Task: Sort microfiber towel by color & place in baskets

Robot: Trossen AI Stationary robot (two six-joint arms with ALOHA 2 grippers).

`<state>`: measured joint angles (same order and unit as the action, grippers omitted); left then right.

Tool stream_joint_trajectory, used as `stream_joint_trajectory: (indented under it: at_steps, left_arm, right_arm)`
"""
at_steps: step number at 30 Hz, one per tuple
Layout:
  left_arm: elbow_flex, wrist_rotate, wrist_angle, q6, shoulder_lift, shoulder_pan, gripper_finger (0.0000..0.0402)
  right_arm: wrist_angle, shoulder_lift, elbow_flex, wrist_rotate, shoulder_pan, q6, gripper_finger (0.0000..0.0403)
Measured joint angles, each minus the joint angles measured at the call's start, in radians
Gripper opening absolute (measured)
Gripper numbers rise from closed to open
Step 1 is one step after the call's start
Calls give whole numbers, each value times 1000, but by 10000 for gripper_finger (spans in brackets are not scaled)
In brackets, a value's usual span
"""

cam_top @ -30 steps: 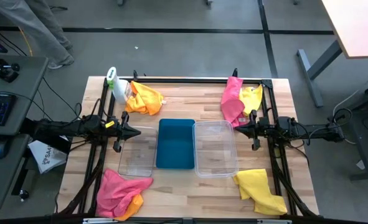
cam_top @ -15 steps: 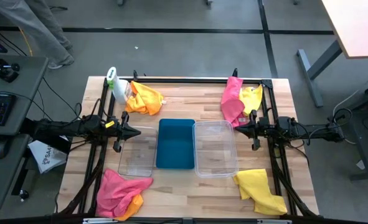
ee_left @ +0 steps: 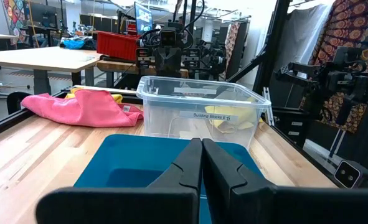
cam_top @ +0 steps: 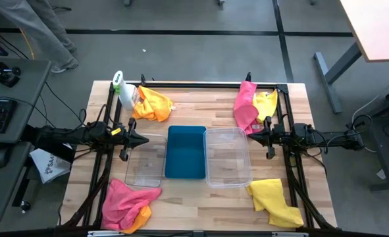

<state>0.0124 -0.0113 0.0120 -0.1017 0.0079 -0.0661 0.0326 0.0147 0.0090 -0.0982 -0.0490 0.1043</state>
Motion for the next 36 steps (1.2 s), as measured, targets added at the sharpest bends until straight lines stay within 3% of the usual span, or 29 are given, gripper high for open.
stream_joint_trajectory:
  at_steps: [11, 14, 16, 19, 21, 26, 29, 32, 34, 36]
  left_arm:
    - [-1, 0, 25, -3, 0, 0, 1]
    - [-1, 3, 192, -208, 1, -3, 1]
    - [0, -72, 338, -398, 10, -3, 1]
    - [0, -318, 523, -584, 50, -3, 1]
    - [0, -469, 648, -624, 92, -3, 1]
    - [91, -514, 727, -571, 294, 17, 1]
    - [211, -511, 725, -546, 488, 40, 1]
    - [349, -504, 708, -401, 704, 70, 1]
    - [446, -485, 660, -293, 833, 105, 1]
    - [557, -424, 499, -263, 930, 163, 1]
  right_arm:
    - [0, 0, 0, 0, 0, 0, 0]
    - [0, 0, 0, 0, 0, 0, 0]
    - [0, 0, 0, 0, 0, 0, 0]
    - [0, 0, 0, 0, 0, 0, 0]
    - [0, 0, 0, 0, 0, 0, 0]
    - [0, 0, 0, 0, 0, 0, 0]
    - [0, 0, 0, 0, 0, 0, 0]
    - [0, 0, 0, 0, 0, 0, 0]
    - [0, 0, 0, 0, 0, 0, 0]
    - [0, 0, 0, 0, 0, 0, 0]
